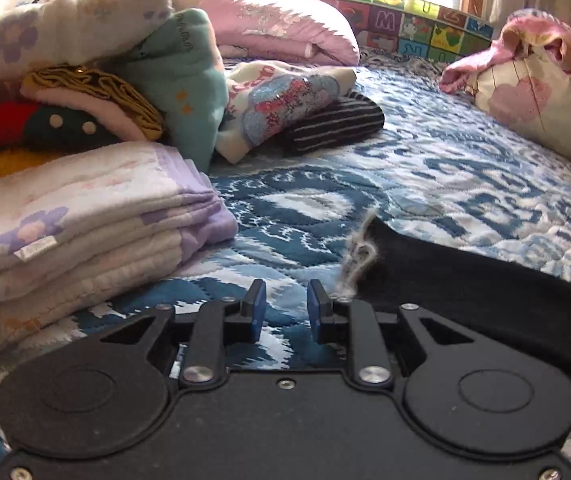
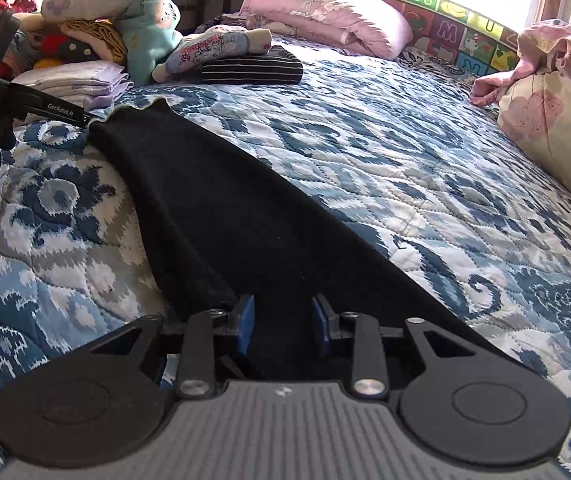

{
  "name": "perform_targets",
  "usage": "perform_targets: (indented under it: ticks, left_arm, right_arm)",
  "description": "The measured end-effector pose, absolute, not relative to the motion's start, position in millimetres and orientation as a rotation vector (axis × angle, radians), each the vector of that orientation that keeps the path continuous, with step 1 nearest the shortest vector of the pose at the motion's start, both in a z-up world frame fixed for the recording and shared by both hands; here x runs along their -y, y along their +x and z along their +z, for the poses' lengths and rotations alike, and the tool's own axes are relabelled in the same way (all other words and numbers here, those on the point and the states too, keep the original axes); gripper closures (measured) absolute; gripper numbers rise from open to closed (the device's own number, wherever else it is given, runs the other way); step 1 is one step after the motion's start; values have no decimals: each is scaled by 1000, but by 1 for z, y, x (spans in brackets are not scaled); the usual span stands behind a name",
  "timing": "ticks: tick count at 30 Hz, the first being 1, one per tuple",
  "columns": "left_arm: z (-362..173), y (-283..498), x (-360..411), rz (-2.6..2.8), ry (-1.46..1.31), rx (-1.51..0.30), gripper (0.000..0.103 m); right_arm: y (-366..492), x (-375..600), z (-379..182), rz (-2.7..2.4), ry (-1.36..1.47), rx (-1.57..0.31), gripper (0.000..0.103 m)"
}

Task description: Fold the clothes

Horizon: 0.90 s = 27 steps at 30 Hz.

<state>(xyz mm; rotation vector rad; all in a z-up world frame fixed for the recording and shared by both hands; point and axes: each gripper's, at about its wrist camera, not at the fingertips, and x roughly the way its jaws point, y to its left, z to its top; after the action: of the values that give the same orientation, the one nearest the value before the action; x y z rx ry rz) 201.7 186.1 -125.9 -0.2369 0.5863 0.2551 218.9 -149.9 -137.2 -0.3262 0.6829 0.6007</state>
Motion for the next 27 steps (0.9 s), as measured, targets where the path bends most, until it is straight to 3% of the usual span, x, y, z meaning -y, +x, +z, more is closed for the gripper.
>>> perform_targets:
  ticks: [5, 10, 13, 16, 19, 22, 27]
  left_arm:
    - [-124, 186, -208, 87, -603, -595, 83]
    - [-143, 203, -199, 34, -779, -656, 83]
    - [-146, 212, -192, 62, -791, -647, 83]
    - [-134, 211, -182, 78, -723, -603, 98]
    - [-119, 204, -173, 94, -612, -539, 97]
    - [-143, 209, -179, 135, -591, -611, 97]
    - [-136, 194, -175, 157, -522, -587, 87]
  right_arm:
    - [217, 149, -136, 605, -304, -680, 70]
    - [216, 148, -139, 603, -273, -687, 70]
    - [216, 147, -141, 602, -254, -691, 70]
    - [216, 146, -143, 601, -236, -695, 70]
    - [216, 146, -145, 599, -217, -699, 70]
    - [216, 145, -147, 598, -199, -703, 60]
    - [208, 156, -141, 582, -144, -653, 59]
